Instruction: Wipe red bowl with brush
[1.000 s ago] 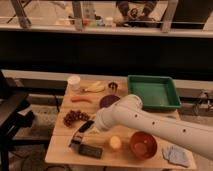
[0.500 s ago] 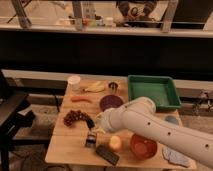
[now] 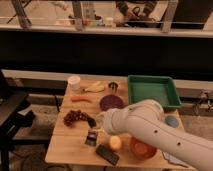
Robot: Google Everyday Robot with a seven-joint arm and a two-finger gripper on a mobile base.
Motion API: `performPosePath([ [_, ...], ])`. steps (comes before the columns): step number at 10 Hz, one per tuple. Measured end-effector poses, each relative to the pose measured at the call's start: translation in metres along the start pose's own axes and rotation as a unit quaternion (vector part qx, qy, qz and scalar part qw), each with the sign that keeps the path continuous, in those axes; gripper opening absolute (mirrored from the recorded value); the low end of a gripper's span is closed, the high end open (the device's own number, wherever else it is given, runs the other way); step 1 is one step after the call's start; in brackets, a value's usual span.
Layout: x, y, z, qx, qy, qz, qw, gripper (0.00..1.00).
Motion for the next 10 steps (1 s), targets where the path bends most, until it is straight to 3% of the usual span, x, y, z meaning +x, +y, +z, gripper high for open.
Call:
performPosePath([
  [3, 0.007, -0.003, -0.017, 0.019, 0.007, 0.004, 0.9998, 0.02],
  [10, 0.048, -0.010, -0.060, 0.064, 0.029, 0.044, 0.9966, 0.02],
])
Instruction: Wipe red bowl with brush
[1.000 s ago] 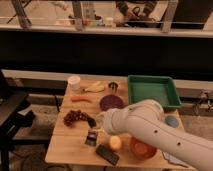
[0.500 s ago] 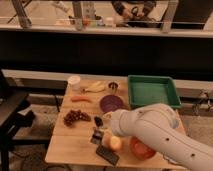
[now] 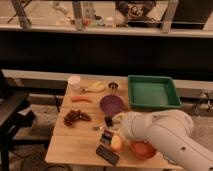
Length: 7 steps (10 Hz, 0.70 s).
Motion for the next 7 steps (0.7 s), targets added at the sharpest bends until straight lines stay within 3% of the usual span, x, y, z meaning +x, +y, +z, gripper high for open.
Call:
performPosePath([
  [7, 0.029, -0.013, -0.039, 0.048, -0.004, 0.036, 0.9982, 0.02],
])
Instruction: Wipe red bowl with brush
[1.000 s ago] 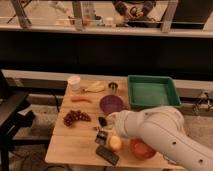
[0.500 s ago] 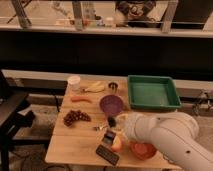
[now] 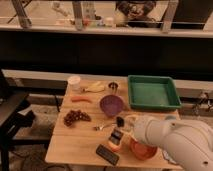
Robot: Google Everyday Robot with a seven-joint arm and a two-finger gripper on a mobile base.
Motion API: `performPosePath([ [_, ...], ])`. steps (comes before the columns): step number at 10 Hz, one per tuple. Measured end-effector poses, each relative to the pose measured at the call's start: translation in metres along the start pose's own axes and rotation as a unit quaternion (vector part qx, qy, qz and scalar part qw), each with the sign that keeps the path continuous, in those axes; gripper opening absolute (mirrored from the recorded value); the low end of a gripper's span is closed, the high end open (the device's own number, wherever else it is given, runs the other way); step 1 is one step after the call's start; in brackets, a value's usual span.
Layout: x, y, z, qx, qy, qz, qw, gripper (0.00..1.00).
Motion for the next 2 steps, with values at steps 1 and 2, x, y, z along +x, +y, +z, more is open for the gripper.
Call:
performPosePath([
  [1, 0.0022, -0.0018, -0.0056, 0.006, -0.002, 0.004, 1.0000, 0.02],
  [2, 0.0067, -0.0044, -0.0113, 0.012, -0.005, 0.010, 0.9999, 0.02],
])
